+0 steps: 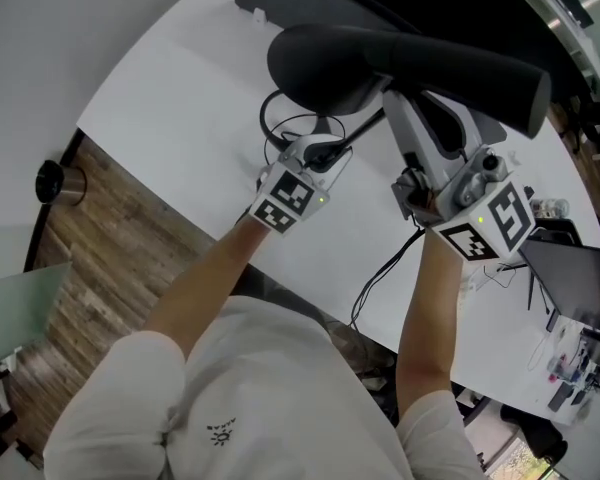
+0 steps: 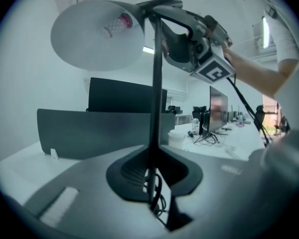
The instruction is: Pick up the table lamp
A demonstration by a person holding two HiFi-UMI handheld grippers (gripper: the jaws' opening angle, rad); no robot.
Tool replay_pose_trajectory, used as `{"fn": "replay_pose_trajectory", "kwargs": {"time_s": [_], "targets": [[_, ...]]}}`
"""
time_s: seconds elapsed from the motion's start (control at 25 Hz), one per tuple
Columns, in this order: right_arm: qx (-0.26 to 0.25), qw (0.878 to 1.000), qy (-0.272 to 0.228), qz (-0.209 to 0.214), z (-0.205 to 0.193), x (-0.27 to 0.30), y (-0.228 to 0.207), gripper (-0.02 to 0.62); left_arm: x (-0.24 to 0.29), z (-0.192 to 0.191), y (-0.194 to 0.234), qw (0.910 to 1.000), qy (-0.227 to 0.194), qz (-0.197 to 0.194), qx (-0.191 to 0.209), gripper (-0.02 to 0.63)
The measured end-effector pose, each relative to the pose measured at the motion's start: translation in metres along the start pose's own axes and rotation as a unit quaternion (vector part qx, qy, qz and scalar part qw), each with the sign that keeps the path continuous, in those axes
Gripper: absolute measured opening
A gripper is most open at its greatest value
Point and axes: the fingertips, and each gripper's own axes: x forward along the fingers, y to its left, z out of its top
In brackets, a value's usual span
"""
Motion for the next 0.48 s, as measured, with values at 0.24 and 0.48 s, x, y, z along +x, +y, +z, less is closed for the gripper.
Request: {"fn": "replay_pose_trajectory", "kwargs": {"time_s": [0.24, 0.48], "targets": [[-0.011, 1.0, -0.005, -0.004, 0.022, 0.013, 0.016, 0.046, -0.021, 0.019, 0.006, 0.9999, -0.007, -0.006, 0.011, 0.041], [-0.013, 1.0, -0.01, -0.007, 0.048, 0.002, 0.02, 0.046, -0.023, 0.042, -0.011, 0.9997, -0.009, -0.013, 0.016, 0.041]]}}
